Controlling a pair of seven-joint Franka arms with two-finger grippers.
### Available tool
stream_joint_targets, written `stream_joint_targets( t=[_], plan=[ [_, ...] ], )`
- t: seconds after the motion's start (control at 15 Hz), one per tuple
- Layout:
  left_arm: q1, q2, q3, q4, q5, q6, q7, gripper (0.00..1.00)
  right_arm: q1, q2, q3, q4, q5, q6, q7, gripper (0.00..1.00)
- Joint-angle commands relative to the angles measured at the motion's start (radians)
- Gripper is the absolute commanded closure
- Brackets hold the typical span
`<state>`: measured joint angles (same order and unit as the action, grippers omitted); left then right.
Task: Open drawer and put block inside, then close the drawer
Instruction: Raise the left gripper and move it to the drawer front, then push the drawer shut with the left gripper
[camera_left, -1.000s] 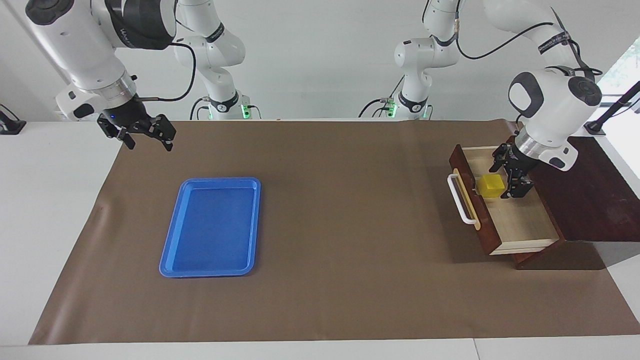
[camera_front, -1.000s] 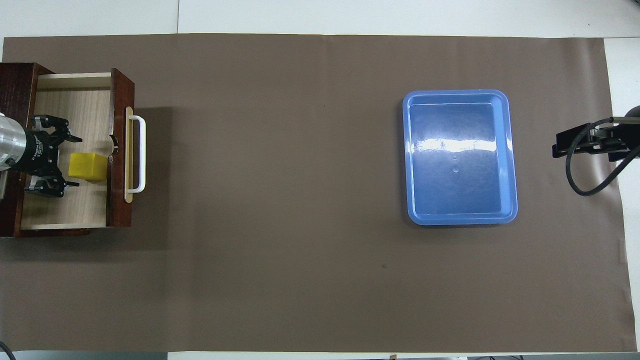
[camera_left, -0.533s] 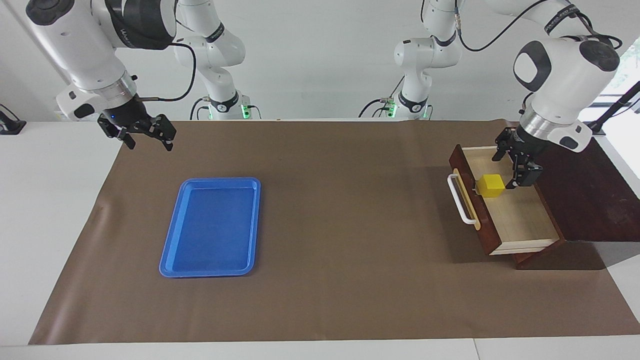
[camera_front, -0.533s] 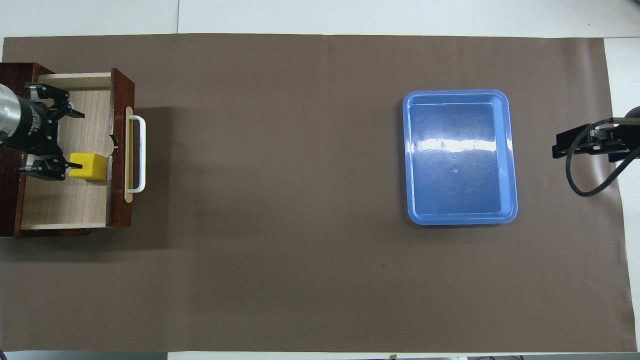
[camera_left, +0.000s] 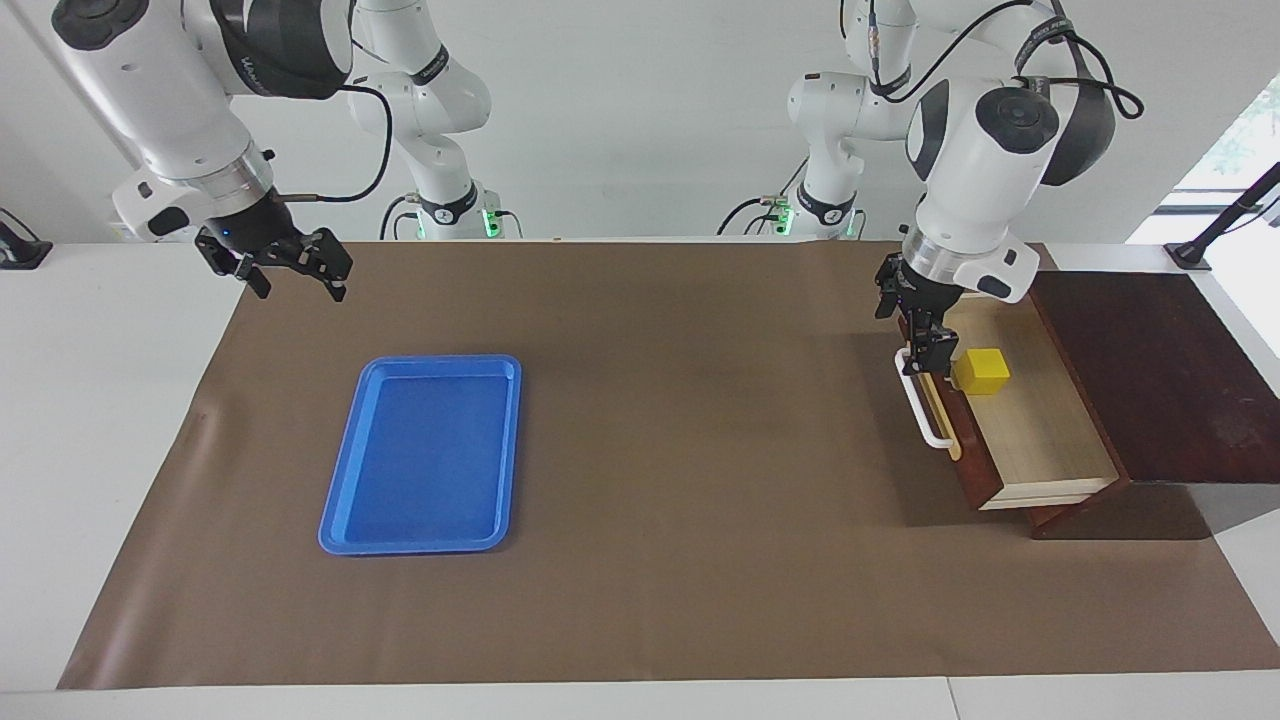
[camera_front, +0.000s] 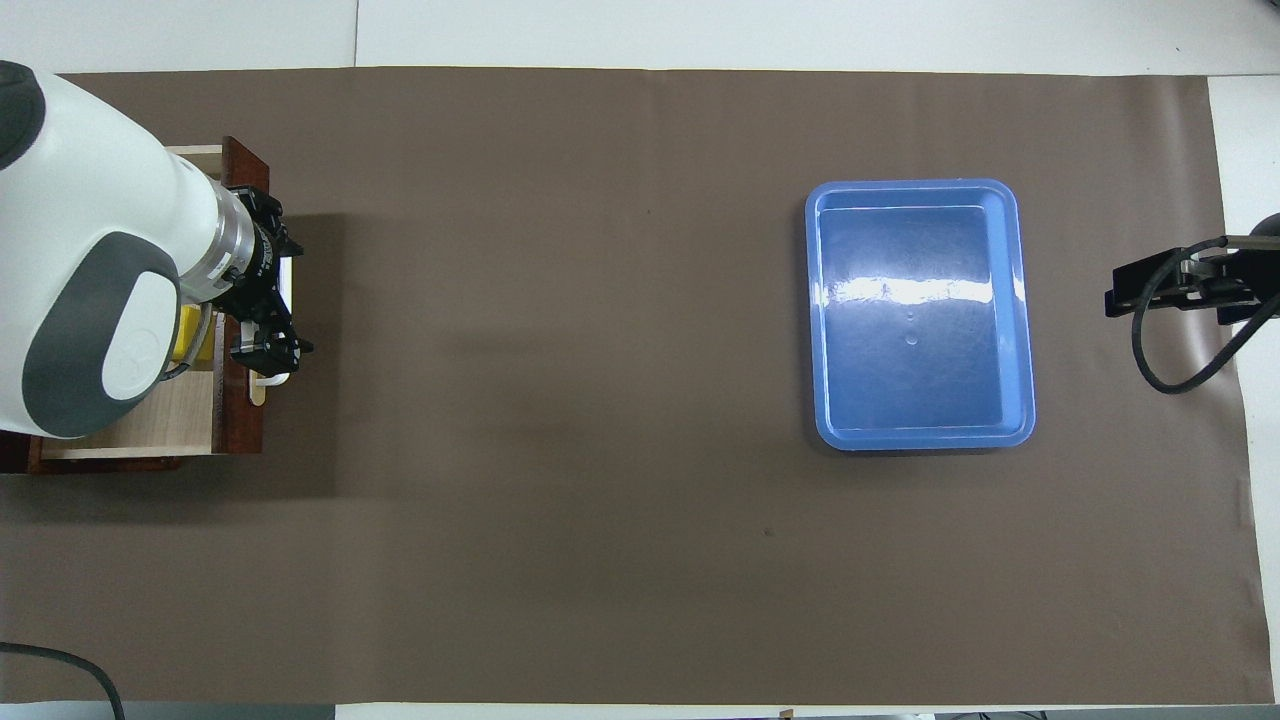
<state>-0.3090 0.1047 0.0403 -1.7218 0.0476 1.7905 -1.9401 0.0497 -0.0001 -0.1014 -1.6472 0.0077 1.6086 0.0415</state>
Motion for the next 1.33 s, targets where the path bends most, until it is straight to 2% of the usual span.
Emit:
stream_joint_targets(
  t=[0.0, 0.67, 0.8, 1.27],
  plan=[
    [-0.025, 0.003, 0.013, -0.062, 0.049, 0.038, -0.045, 0.0, -0.011, -0.021, 0.009, -0.019, -0.015, -0.001, -0.019, 0.0],
    [0.073, 0.0, 0.015, -0.153, 0.069, 0.174, 0.116, 0.0, -0.011, -0.021, 0.011, -0.019, -0.015, -0.001, -0.019, 0.0],
    [0.071, 0.003, 0.013, -0.162, 0.122, 0.175, 0.182, 0.0, -0.011, -0.021, 0.009, -0.019, -0.015, -0.001, -0.019, 0.0],
    [0.136, 0.006, 0.013, -0.156, 0.123, 0.176, 0.251, 0.0, -0.011, -0.021, 0.011, -0.017, -0.015, 0.001, -0.019, 0.0]
  ],
)
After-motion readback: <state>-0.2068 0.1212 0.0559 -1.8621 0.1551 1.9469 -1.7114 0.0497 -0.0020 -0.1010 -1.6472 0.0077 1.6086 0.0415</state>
